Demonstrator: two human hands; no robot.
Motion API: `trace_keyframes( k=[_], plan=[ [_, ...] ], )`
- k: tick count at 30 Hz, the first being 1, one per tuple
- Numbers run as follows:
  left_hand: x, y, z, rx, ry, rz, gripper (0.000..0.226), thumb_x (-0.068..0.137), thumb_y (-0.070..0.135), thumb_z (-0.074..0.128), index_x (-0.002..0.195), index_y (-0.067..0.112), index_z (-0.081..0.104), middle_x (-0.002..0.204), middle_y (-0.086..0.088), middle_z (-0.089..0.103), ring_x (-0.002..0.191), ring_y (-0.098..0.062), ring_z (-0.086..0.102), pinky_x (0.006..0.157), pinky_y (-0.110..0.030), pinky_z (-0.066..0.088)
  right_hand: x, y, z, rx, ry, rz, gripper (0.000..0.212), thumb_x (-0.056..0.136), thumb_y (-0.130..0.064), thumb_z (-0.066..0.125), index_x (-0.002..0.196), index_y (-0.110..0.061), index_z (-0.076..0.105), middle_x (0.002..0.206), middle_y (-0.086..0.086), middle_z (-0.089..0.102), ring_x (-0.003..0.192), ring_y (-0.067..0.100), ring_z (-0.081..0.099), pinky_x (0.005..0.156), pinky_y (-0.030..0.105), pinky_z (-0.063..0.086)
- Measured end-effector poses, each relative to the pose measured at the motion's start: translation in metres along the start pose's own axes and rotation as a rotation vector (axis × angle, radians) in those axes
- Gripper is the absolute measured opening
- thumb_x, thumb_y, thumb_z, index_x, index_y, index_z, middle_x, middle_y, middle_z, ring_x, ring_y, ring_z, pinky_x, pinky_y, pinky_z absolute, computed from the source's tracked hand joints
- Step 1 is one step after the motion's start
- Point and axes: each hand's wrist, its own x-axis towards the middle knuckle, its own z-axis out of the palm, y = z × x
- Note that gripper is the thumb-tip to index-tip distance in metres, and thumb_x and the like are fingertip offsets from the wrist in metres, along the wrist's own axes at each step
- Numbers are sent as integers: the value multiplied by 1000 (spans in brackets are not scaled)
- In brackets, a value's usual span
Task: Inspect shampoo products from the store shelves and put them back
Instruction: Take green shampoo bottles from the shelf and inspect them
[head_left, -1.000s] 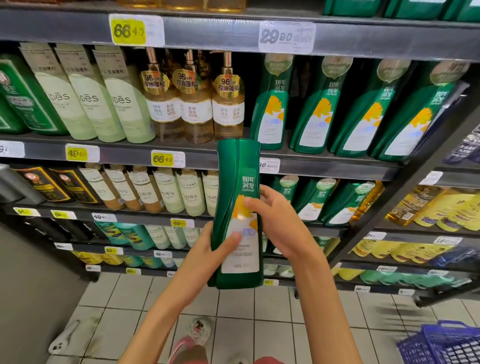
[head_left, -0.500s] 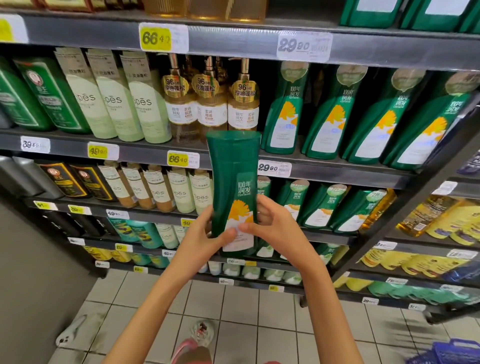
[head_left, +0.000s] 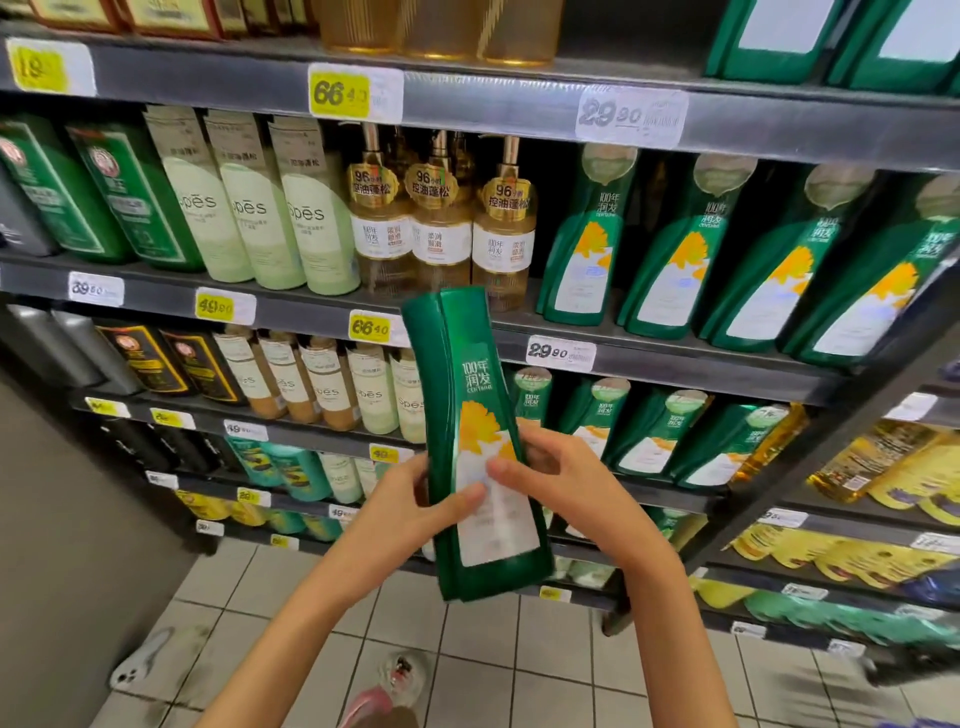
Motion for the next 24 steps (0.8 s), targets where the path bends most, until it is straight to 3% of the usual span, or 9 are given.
trace_keyframes(
  k=[3,6,8,10,12,16,18,21,24],
  plan=[
    [-11,11,3,-324,-105,-187,42,79,36,62,113,12,60,106,-6,71,99,-21,68,74,-27,57,0,-9,5,122,69,156,69,73,-56,67,94,9,62,90,27,67,81,30,66,79,41,51],
    [-14,24,4,-447,-146,-261,32,79,34,66,104,15,69,106,-9,71,96,-22,69,69,-25,57,1,-15,12,275,100,309,47,81,-44,67,92,2,72,96,18,73,94,33,69,95,51,50],
    [-14,28,6,-441,-143,-292,29,75,39,60,90,20,75,97,-6,74,84,-17,71,58,-21,55,2,-15,15,270,145,337,41,83,-40,67,92,0,73,95,15,74,93,30,70,93,46,52],
    [-14,28,8,-380,-105,-300,33,71,40,56,89,19,75,91,-3,75,77,-14,72,53,-20,53,2,-13,17,228,187,324,49,83,-42,66,98,5,70,98,21,72,93,31,69,88,43,52],
    [-14,25,9,-289,-39,-274,41,71,39,59,103,15,67,91,-2,75,80,-14,71,56,-20,54,-1,-12,17,162,176,274,54,84,-44,64,106,5,65,103,22,69,91,27,69,82,40,53],
    [-16,25,8,-95,79,-124,49,72,34,65,118,18,58,106,1,71,93,-9,68,72,-20,56,-8,-18,14,144,77,154,21,92,-34,58,110,-24,64,107,-5,72,96,9,68,72,19,54],
    [-16,27,9,8,157,-39,44,79,26,67,121,22,55,109,5,67,95,-3,64,75,-18,54,-10,-25,15,146,98,73,19,93,-29,57,112,-31,61,111,-10,70,102,6,66,79,18,53],
    [-13,33,11,58,246,73,39,83,14,65,119,27,53,106,12,65,95,1,62,77,-19,54,-12,-36,17,138,136,-60,31,94,-21,55,124,-28,54,117,-8,67,109,8,63,92,27,52],
    [-5,46,11,45,249,198,42,82,6,65,113,31,53,101,15,66,92,4,62,73,-14,52,-9,-47,12,145,180,-138,36,94,-13,55,129,-19,50,121,-1,65,109,10,63,92,26,52]
  ],
)
